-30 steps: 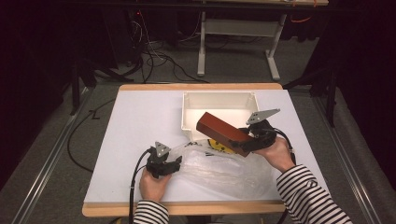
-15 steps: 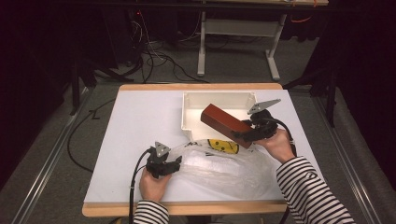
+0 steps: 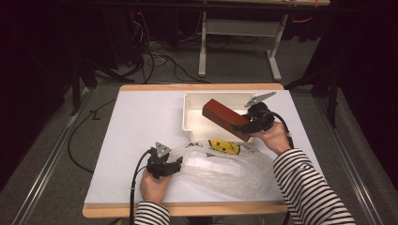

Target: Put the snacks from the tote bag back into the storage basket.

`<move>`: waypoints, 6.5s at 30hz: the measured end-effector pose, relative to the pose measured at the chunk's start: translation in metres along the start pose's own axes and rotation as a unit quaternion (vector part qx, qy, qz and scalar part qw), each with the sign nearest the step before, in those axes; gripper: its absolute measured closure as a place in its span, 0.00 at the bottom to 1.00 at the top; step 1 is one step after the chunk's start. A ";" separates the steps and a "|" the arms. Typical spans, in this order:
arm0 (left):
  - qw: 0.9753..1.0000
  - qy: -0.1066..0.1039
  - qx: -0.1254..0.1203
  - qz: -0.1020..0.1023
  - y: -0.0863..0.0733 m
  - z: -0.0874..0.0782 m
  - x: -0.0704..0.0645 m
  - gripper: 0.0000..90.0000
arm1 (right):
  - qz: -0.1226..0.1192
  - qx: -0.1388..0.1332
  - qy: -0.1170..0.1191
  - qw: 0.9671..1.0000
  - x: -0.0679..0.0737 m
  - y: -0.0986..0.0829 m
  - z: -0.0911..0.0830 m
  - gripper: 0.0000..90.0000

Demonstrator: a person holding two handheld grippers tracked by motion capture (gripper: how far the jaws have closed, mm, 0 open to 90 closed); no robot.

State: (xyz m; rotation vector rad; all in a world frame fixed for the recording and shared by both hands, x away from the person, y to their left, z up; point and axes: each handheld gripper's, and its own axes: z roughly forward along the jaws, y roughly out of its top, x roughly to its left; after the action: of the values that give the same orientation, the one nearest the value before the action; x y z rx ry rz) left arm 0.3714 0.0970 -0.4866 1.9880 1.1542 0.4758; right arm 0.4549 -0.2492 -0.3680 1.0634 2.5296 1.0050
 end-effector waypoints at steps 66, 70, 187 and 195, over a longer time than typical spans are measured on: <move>1.000 0.001 -0.004 -0.005 0.000 -0.001 0.001 0.39 | 0.015 0.025 -0.026 0.999 -0.001 0.012 0.042 0.75; 1.000 0.001 -0.005 -0.005 0.000 -0.001 0.001 0.39 | 0.008 0.021 -0.022 0.999 0.006 0.011 0.041 0.74; 1.000 0.001 -0.007 -0.007 -0.001 -0.001 0.001 0.38 | 0.119 0.103 -0.085 0.984 -0.023 0.001 0.105 1.00; 1.000 0.001 -0.006 -0.007 -0.001 -0.001 0.001 0.38 | 0.121 0.099 -0.090 0.984 -0.021 0.003 0.112 1.00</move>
State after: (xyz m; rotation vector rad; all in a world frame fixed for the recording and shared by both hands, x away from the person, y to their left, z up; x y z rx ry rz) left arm 0.3707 0.0985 -0.4863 1.9678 1.1632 0.4774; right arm 0.5204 -0.2059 -0.4504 1.4750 2.4327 0.6811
